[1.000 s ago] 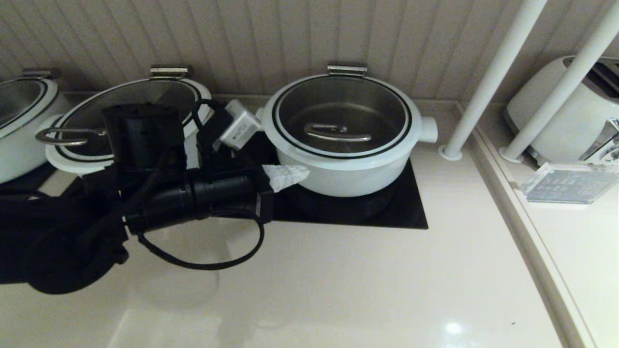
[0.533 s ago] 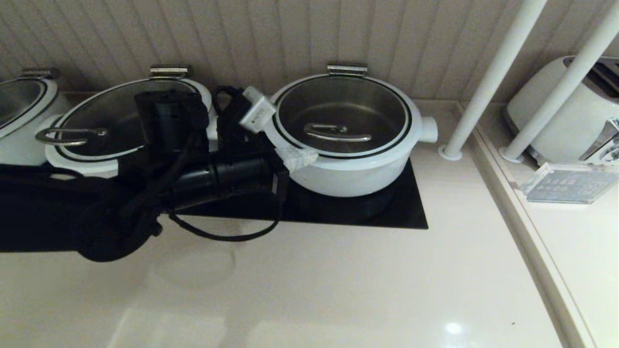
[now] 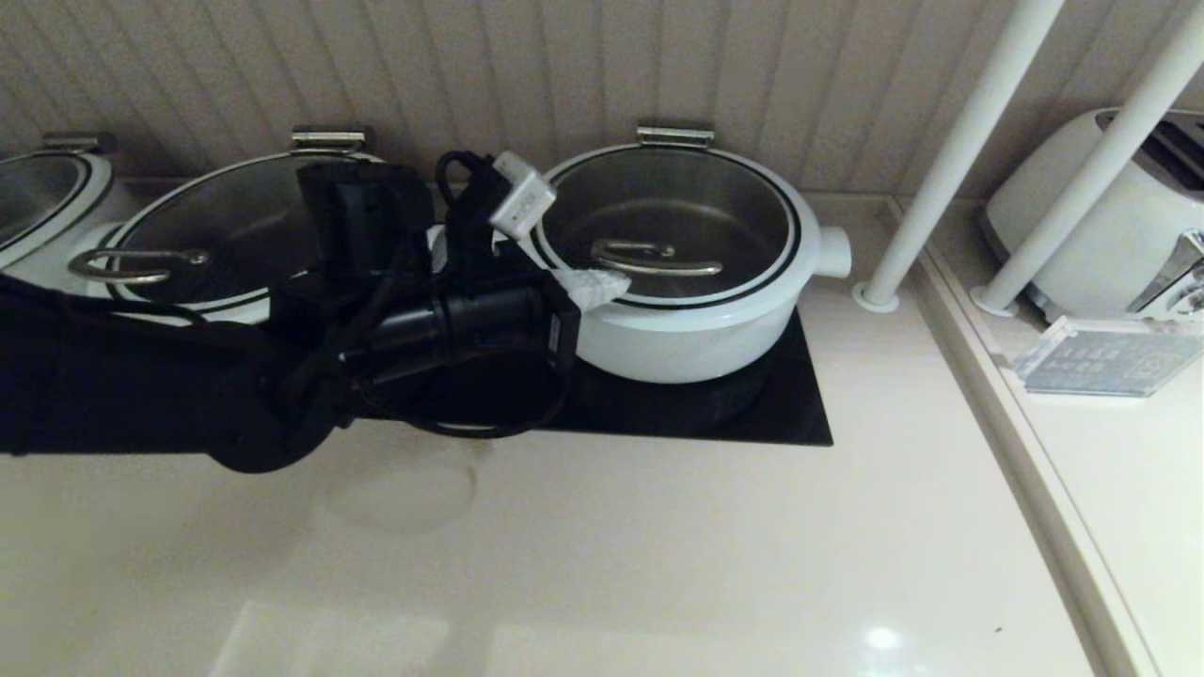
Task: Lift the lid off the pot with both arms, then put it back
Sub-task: Open the food pot lid a small opening with the left arm
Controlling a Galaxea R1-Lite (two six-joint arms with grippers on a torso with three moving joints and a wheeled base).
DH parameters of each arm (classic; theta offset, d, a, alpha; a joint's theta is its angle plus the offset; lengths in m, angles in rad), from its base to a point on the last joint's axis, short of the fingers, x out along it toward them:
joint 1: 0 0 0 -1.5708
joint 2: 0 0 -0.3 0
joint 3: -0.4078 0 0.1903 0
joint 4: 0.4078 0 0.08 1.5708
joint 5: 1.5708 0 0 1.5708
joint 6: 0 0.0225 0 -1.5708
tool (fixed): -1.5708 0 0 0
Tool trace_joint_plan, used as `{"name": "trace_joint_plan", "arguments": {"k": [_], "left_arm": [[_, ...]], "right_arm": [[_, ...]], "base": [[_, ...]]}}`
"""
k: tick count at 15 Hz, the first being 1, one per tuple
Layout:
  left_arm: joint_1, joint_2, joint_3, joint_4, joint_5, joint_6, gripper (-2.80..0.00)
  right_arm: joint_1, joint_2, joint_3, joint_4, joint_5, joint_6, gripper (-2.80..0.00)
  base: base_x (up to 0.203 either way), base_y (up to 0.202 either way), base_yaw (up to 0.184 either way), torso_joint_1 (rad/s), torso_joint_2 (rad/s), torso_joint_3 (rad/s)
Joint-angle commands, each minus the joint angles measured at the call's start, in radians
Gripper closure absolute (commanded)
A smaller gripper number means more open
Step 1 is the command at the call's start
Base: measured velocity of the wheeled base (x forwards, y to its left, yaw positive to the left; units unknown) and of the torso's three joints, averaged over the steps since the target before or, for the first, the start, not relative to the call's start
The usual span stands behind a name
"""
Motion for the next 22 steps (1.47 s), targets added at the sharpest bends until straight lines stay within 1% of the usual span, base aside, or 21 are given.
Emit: {"name": "trace_joint_plan", "arguments": {"k": [1,7,10,16,19,22], "left_arm": [[0.000,0.018,-0.009,-0.004,-0.003,0.022,0.00],[0.001,0.038,-0.022,-0.004,0.000,0.036,0.00],[0.001,0.058,-0.065,-0.004,0.039,0.035,0.00],[0.003,0.071,-0.084,-0.004,0.043,0.037,0.00],[0.003,0.087,-0.113,-0.006,0.086,0.038,0.00],[0.003,0.101,-0.167,-0.005,0.095,0.037,0.00]], "right_arm": [[0.000,0.001,0.000,0.000,0.001,0.003,0.00],[0.000,0.001,0.000,0.000,0.000,0.006,0.00],[0.000,0.001,0.000,0.000,0.000,0.006,0.00],[0.000,0.001,0.000,0.000,0.000,0.008,0.00],[0.001,0.001,0.000,0.000,0.000,0.009,0.00],[0.000,0.001,0.000,0.000,0.000,0.009,0.00]], "base": [[0.000,0.000,0.000,0.000,0.00,0.000],[0.000,0.000,0.000,0.000,0.00,0.000],[0.000,0.000,0.000,0.000,0.00,0.000],[0.000,0.000,0.000,0.000,0.00,0.000],[0.000,0.000,0.000,0.000,0.00,0.000],[0.000,0.000,0.000,0.000,0.00,0.000]]}}
